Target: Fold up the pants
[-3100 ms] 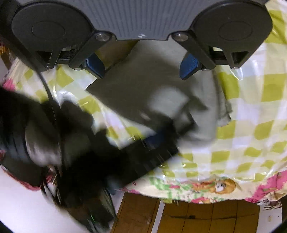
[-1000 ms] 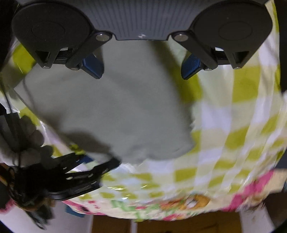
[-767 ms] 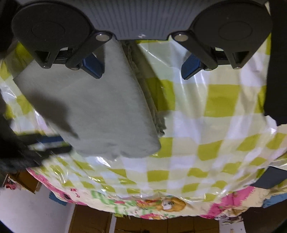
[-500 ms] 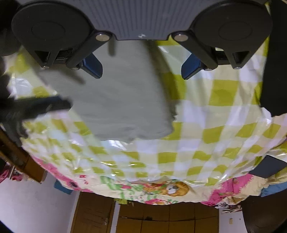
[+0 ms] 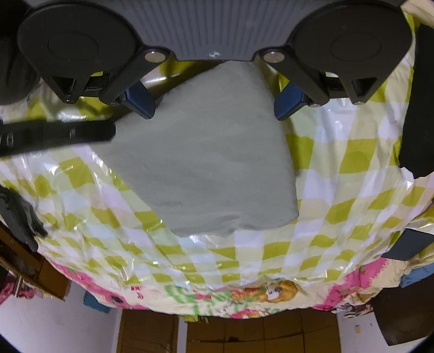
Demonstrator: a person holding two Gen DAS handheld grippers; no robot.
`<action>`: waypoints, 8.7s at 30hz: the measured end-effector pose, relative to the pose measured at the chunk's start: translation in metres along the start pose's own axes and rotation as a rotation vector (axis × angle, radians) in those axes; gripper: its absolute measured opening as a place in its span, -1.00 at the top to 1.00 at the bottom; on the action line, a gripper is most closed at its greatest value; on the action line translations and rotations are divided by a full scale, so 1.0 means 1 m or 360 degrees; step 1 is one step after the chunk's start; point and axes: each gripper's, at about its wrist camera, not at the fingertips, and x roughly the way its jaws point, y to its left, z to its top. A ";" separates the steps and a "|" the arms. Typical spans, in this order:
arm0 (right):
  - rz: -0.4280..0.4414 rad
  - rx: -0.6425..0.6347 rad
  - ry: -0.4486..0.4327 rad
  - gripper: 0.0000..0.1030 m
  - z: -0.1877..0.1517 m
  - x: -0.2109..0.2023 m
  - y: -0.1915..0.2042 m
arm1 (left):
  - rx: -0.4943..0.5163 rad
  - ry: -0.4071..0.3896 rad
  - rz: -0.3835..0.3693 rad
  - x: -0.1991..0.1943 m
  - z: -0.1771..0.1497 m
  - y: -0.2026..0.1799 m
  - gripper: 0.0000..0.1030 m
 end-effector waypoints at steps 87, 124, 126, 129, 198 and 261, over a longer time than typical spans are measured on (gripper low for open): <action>-0.0019 0.0030 -0.0097 -0.25 0.029 0.024 -0.002 | -0.0207 0.0011 0.0177 0.032 0.027 0.036 -1.00; 0.0029 -0.0002 -0.0145 -0.33 -0.007 -0.009 0.022 | -0.0233 -0.0036 0.0186 -0.005 0.010 0.019 -1.00; 0.0031 -0.0010 -0.0142 -0.33 -0.008 -0.009 0.023 | -0.0232 -0.0029 0.0186 -0.005 0.009 0.018 -1.00; 0.0038 -0.0020 -0.0139 -0.33 -0.008 -0.009 0.025 | -0.0232 -0.0026 0.0183 -0.005 0.007 0.017 -1.00; 0.0030 -0.0002 -0.0089 -0.33 -0.014 0.002 0.024 | -0.0222 0.0003 0.0204 0.001 0.002 0.022 -1.00; 0.0022 0.0091 -0.0021 -0.33 -0.008 0.020 0.017 | -0.0242 0.0086 0.0225 0.024 0.003 0.021 -1.00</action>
